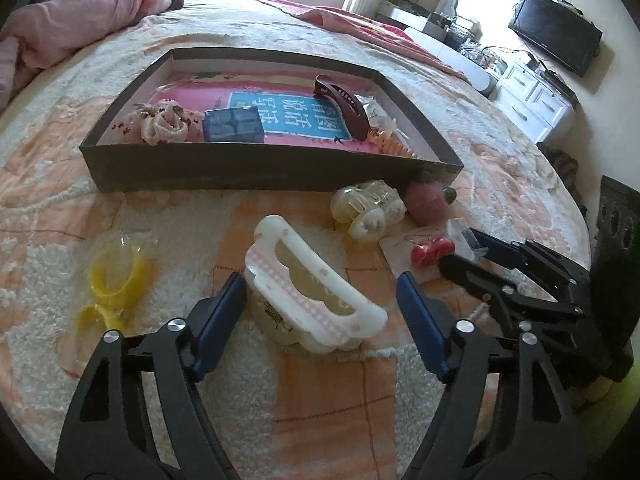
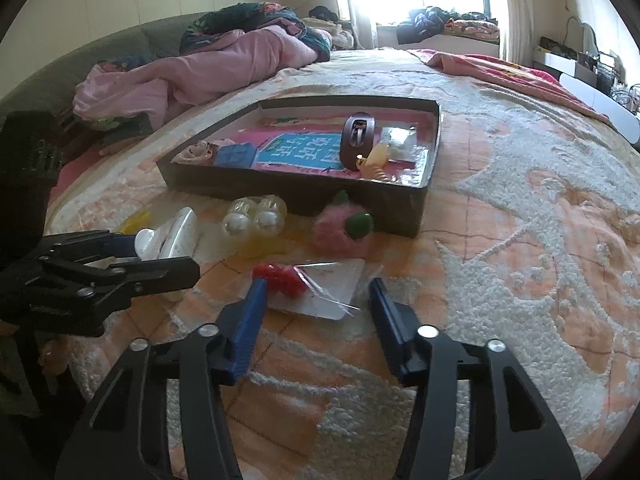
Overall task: Organize jewelry
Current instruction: 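Grasp the white claw clip with the left tool while the right tool grasps the bagged red-bead hair tie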
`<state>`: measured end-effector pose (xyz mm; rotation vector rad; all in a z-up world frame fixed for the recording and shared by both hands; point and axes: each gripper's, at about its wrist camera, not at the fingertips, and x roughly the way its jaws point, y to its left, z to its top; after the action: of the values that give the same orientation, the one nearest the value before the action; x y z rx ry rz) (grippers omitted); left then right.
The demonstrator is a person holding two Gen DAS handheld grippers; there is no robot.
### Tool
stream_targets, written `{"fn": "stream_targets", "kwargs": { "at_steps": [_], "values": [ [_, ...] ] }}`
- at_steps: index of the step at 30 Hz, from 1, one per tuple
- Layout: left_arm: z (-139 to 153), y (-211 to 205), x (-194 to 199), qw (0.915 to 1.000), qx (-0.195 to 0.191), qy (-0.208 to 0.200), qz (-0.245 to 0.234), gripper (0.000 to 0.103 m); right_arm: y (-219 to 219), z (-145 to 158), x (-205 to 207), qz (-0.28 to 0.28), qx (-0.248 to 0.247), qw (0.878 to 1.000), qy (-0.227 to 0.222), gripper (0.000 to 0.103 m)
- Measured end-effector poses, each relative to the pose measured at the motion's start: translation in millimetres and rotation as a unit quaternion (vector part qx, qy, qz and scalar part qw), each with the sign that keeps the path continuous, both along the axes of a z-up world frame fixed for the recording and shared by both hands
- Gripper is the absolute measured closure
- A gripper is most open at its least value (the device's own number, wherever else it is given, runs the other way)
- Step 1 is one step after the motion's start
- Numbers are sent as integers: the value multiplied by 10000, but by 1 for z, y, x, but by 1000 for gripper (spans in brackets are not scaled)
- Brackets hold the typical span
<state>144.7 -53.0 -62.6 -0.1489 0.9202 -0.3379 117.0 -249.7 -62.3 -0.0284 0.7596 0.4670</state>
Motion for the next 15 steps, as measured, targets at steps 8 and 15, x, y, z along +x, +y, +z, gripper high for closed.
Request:
{"fn": "stream_targets", "kwargs": {
  "at_steps": [8,15],
  "values": [
    [-2,1,0,9999,110,7,22,52,-11,3,-2,-11,253,9996,99,72],
    [4,7,-11,9999,124,-101,0,52,-10,4,-9,41,148,9998,137,74]
  ]
}}
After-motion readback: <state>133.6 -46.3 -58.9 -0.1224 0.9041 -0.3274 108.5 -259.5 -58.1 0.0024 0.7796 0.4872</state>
